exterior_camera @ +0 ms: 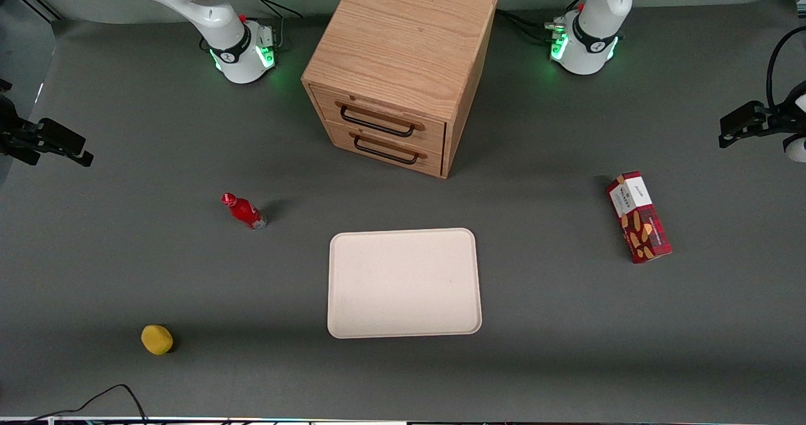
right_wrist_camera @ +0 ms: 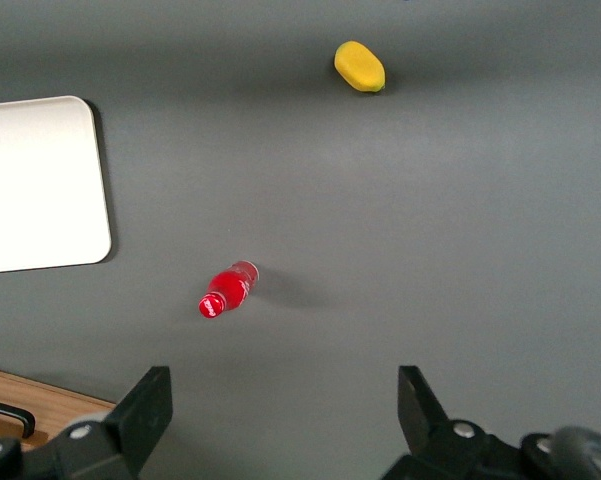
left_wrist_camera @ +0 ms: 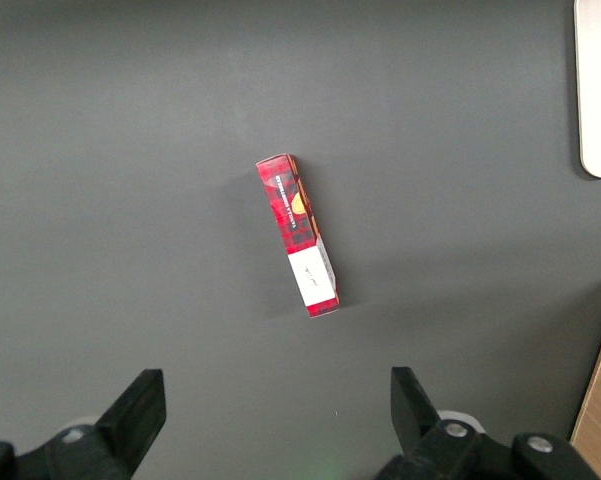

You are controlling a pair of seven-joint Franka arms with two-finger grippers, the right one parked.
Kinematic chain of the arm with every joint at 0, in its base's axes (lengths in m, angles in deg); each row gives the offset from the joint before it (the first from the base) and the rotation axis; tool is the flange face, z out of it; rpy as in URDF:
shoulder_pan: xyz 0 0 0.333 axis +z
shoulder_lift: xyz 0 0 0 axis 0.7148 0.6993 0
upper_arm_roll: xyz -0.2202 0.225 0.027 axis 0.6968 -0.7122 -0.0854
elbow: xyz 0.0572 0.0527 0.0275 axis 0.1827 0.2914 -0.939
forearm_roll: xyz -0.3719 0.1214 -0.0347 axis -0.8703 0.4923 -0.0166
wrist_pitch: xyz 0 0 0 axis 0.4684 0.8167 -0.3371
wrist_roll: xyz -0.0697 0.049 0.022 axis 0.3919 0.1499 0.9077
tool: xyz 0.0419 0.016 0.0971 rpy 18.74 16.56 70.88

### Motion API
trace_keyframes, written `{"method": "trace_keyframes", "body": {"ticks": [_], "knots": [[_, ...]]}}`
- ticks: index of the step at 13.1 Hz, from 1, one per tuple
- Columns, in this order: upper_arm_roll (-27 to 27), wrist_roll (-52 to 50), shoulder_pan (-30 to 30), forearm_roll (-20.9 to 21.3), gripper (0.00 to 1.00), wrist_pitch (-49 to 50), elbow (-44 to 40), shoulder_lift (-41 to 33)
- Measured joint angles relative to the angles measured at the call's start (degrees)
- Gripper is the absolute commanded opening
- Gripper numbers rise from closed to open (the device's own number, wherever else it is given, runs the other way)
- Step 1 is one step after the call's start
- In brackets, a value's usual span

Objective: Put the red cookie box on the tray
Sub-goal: 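Move the open left gripper down over the red shortbread box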

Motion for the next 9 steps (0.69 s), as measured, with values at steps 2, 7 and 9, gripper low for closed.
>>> {"method": "trace_keyframes", "body": {"ticks": [2,7,9], "knots": [[0.3,0.0,0.0,0.0,1.00,0.5,-0.1,0.0],[0.6,0.0,0.0,0.0,1.00,3.1,0.0,0.9],[0.3,-0.5,0.2,0.0,1.00,2.8,1.1,3.3]]}}
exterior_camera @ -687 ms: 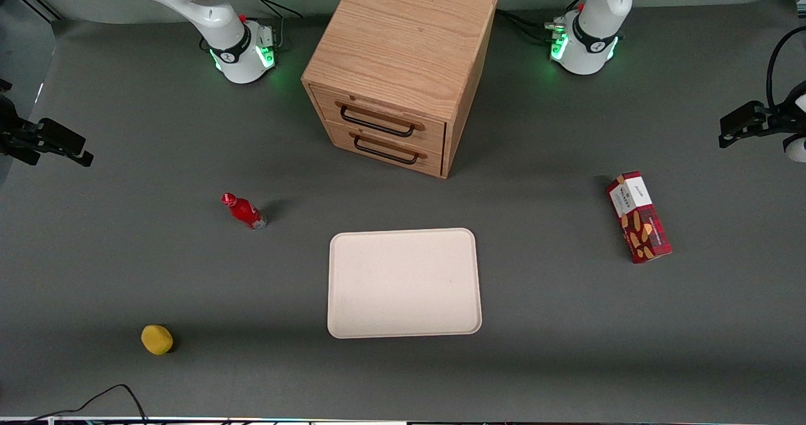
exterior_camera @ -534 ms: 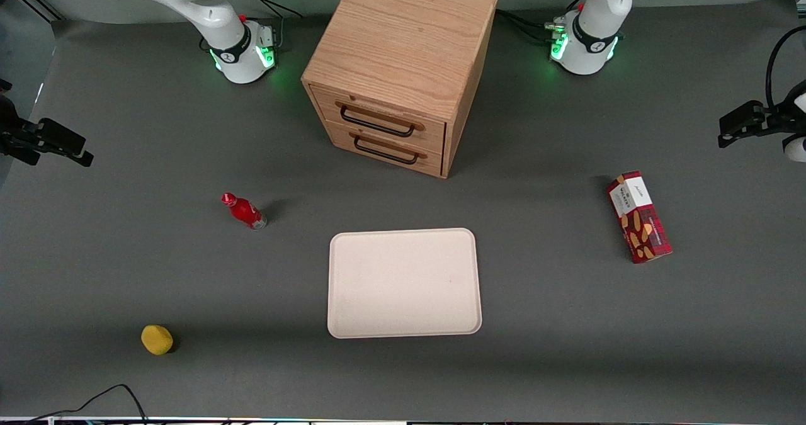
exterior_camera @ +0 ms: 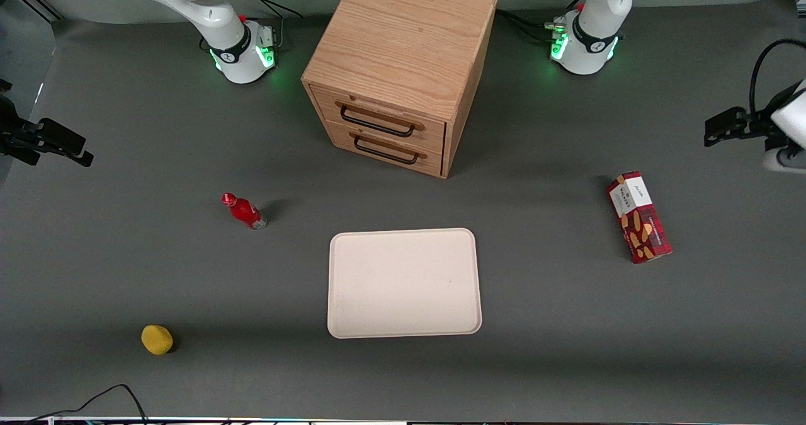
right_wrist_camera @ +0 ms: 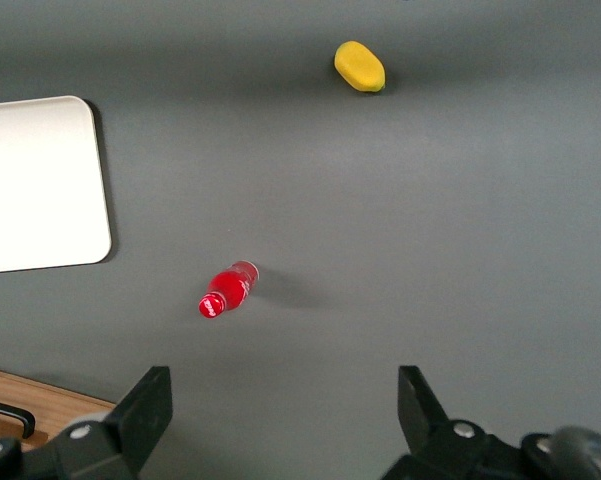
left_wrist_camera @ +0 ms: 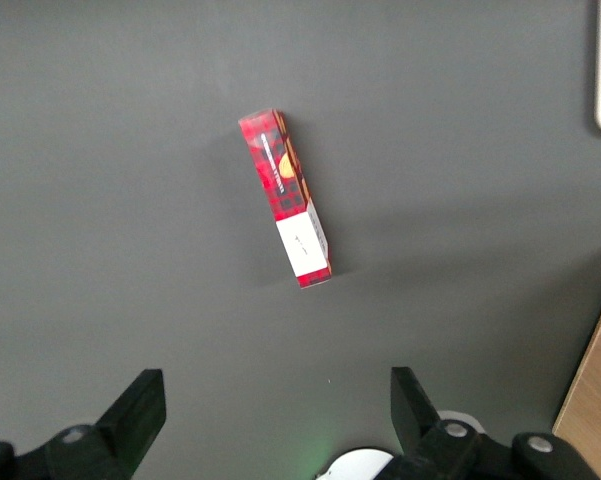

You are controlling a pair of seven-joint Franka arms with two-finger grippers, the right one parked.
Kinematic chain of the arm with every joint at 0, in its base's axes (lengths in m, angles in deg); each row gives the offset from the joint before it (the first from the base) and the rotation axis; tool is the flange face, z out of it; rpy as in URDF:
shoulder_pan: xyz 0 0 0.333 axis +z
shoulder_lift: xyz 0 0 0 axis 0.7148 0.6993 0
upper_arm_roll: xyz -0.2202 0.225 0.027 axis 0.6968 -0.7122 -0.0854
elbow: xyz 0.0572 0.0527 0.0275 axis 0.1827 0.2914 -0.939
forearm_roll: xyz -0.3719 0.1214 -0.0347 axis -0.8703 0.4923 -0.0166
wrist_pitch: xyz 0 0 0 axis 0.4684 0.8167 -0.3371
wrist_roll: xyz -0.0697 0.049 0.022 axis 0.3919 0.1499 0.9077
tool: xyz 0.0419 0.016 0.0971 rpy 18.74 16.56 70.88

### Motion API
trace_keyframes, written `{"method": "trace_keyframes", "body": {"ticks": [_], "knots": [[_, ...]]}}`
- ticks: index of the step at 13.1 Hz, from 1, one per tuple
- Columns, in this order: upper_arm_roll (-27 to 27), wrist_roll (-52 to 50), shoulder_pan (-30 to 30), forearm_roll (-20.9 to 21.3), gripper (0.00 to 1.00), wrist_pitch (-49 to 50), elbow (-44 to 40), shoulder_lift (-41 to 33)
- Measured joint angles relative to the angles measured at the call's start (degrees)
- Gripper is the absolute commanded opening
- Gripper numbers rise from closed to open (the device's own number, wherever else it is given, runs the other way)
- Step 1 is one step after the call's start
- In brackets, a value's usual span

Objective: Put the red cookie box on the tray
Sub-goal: 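Move the open left gripper down over the red shortbread box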

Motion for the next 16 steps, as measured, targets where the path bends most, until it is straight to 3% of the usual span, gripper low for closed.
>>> {"method": "trace_keyframes", "body": {"ticks": [8,16], "knots": [[-0.4,-7.7,3.1,-2.1,1.00,-16.2,7.0,11.4],[-1.2,-8.6,4.8,-4.7,1.00,-48.2,29.9,11.4]]}}
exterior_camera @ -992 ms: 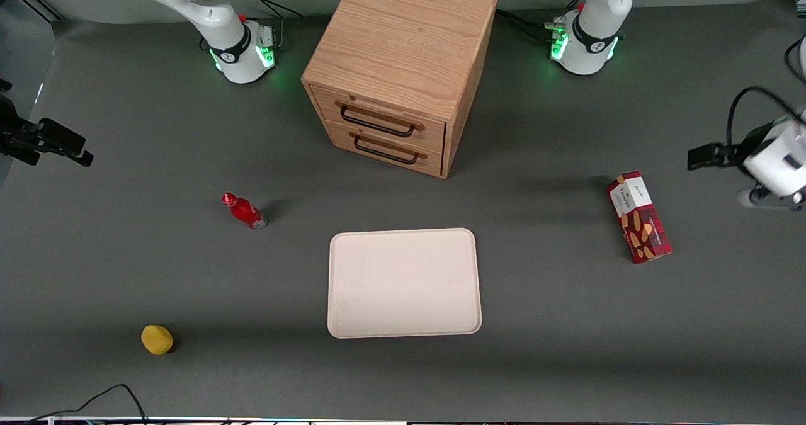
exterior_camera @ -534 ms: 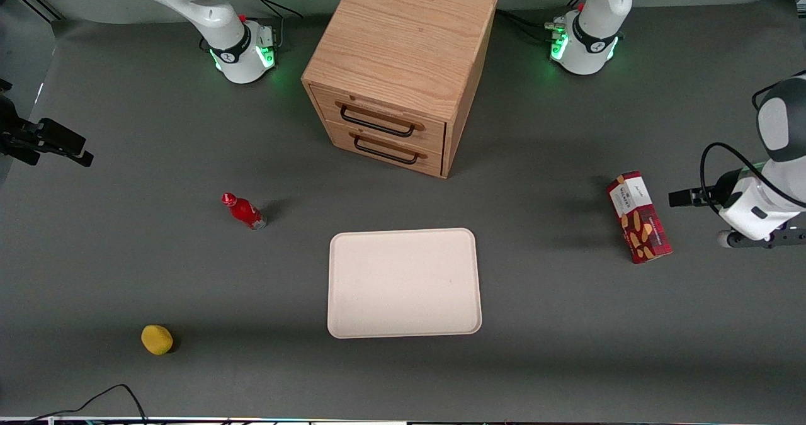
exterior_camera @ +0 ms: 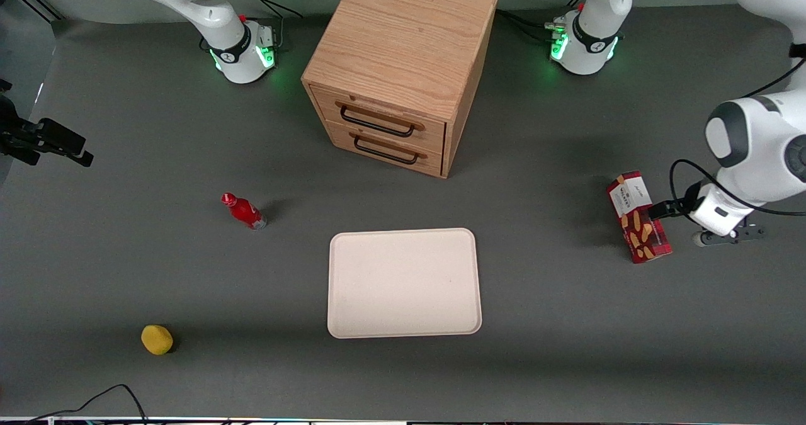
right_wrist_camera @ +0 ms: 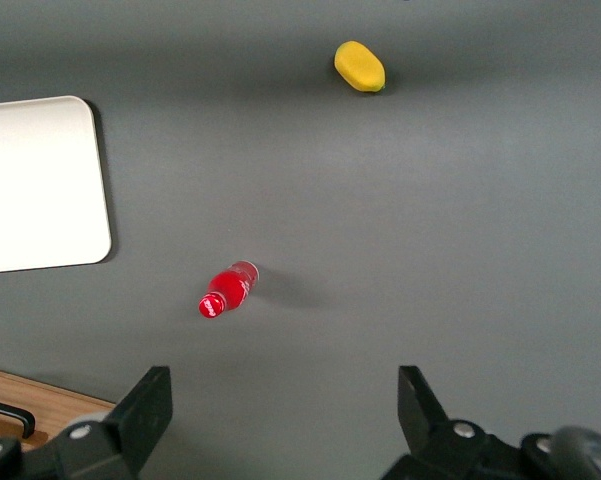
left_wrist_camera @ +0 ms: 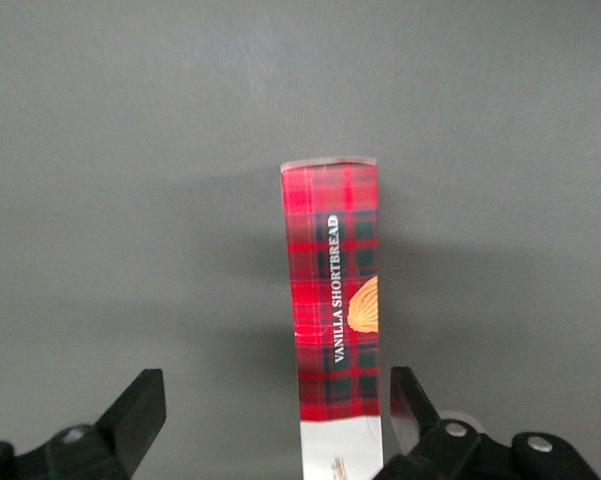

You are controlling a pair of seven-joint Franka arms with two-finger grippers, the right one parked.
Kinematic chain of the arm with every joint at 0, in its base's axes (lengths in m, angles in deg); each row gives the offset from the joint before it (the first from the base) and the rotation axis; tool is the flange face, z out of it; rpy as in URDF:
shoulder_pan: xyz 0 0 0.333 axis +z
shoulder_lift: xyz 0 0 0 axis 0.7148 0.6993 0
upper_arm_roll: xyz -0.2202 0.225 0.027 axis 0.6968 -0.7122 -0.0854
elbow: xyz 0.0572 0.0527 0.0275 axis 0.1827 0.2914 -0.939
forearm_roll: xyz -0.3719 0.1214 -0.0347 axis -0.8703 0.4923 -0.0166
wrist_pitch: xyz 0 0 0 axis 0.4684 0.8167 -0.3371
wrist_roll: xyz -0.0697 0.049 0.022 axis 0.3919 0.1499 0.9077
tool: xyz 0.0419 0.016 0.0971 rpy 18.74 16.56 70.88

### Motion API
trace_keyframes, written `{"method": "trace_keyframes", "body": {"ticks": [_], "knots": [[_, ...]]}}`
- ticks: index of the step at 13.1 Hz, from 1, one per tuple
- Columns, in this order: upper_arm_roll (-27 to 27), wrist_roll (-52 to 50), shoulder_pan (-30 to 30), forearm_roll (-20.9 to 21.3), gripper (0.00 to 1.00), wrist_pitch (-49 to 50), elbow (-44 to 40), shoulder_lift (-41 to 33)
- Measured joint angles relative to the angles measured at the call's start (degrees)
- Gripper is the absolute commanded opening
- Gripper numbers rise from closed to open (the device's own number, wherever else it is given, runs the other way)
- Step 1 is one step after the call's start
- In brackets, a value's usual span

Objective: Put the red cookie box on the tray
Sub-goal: 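Close the left gripper on the box end and lift it upright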

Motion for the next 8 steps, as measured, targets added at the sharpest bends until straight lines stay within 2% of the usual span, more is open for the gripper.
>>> {"method": "trace_keyframes", "body": {"ticks": [4,7,8], "knots": [[0.4,-1.9,-0.2,-0.5,1.00,-11.8,8.0,0.0],[0.6,-2.3,-0.4,-1.4,0.96,-13.4,9.5,0.0],[0.8,-2.3,-0.4,-1.6,0.91,-13.4,9.5,0.0]]}}
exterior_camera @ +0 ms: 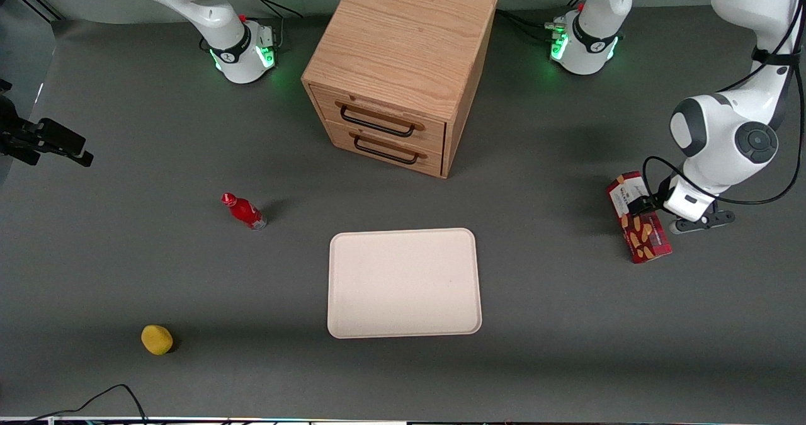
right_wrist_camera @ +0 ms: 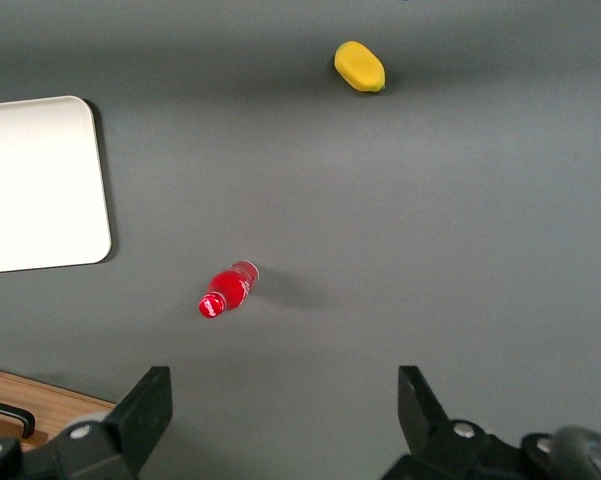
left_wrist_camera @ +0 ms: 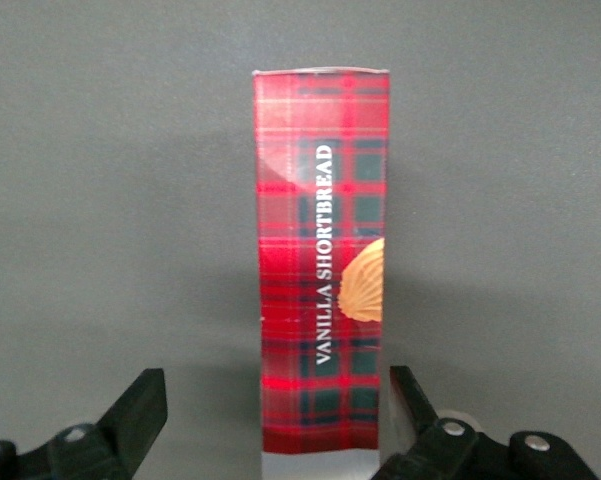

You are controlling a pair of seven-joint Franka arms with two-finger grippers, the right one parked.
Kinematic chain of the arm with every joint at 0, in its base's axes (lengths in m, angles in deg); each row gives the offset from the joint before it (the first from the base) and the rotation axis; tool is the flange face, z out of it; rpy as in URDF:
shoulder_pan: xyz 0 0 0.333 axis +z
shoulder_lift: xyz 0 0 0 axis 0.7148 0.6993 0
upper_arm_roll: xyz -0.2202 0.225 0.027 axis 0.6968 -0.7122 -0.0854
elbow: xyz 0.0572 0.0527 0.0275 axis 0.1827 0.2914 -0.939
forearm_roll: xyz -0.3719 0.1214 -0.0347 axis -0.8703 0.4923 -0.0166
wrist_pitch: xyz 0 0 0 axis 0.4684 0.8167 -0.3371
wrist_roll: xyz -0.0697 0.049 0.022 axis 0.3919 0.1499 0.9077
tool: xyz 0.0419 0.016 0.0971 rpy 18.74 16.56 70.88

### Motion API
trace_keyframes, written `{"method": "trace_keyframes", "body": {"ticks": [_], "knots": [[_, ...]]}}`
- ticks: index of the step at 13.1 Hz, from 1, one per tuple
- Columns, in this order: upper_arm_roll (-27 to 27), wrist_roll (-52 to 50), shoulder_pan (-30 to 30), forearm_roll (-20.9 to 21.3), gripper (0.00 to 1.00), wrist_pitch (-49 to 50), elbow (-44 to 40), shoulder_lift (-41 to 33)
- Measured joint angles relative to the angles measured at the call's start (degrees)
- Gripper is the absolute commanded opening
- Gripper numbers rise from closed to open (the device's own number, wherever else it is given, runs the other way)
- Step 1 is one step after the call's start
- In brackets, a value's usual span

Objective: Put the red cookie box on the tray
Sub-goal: 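Close the left gripper on the box end and lift it upright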

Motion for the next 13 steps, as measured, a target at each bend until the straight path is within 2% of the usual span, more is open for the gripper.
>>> {"method": "trace_keyframes", "body": {"ticks": [1,2,5,6,10,13], "knots": [[0.1,-0.1,0.0,-0.1,0.86,0.0,0.0,0.0],[0.2,-0.1,-0.1,-0.1,0.76,0.0,0.0,0.0],[0.3,-0.2,-0.1,-0.2,0.29,-0.4,0.1,0.1],[0.3,-0.2,-0.1,-0.3,0.20,-0.4,0.1,0.1],[1.0,-0.2,-0.1,-0.3,0.20,0.0,0.1,-0.3],[2.6,-1.6,-0.2,-0.4,0.21,9.0,-0.7,-4.6]]}}
